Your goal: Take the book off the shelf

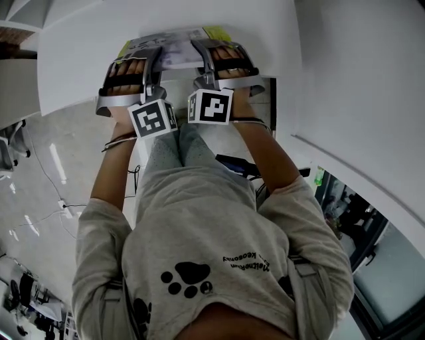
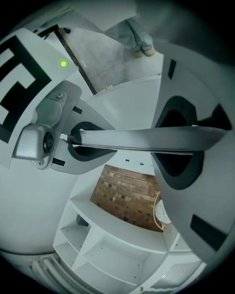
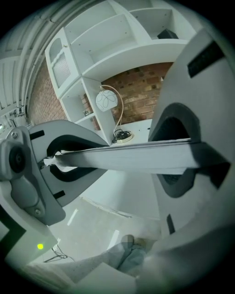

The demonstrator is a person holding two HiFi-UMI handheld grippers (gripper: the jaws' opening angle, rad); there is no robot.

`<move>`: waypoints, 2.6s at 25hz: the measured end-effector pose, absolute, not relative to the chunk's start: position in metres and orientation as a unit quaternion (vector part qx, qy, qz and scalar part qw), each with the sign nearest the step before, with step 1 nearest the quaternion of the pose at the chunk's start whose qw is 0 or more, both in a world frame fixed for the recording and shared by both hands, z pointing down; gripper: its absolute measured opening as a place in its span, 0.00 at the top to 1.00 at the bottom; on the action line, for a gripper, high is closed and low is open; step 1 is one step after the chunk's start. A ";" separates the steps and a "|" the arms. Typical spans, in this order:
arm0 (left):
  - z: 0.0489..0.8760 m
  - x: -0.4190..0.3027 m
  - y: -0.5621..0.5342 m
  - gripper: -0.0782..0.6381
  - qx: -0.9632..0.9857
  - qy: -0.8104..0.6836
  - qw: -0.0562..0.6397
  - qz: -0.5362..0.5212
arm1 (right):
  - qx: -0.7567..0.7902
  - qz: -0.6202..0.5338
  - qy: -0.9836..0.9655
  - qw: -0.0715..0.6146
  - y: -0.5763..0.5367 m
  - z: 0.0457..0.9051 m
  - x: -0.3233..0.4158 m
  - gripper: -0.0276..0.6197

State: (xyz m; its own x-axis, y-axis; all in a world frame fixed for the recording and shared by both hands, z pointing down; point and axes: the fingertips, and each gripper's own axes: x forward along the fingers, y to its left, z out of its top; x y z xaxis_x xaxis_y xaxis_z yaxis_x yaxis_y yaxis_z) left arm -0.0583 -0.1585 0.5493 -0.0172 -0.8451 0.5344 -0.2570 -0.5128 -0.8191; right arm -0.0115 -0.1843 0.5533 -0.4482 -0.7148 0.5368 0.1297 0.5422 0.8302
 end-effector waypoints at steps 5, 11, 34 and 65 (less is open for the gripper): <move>0.573 -0.063 -0.165 0.78 -0.664 0.409 0.235 -0.580 | 0.187 -0.423 -0.734 0.497 -0.191 0.576 -0.016 0.82; 0.596 -0.065 -0.166 0.78 -0.672 0.387 0.214 -0.594 | 0.170 -0.398 -0.743 0.510 -0.190 0.604 -0.018 0.82; 0.667 -0.073 -0.178 0.74 -0.697 0.340 0.133 -0.617 | 0.101 -0.393 -0.719 0.565 -0.208 0.675 -0.026 0.81; 0.681 -0.066 -0.125 0.57 -0.750 0.251 0.008 -0.612 | 0.006 -0.292 -0.754 0.588 -0.147 0.692 -0.014 0.60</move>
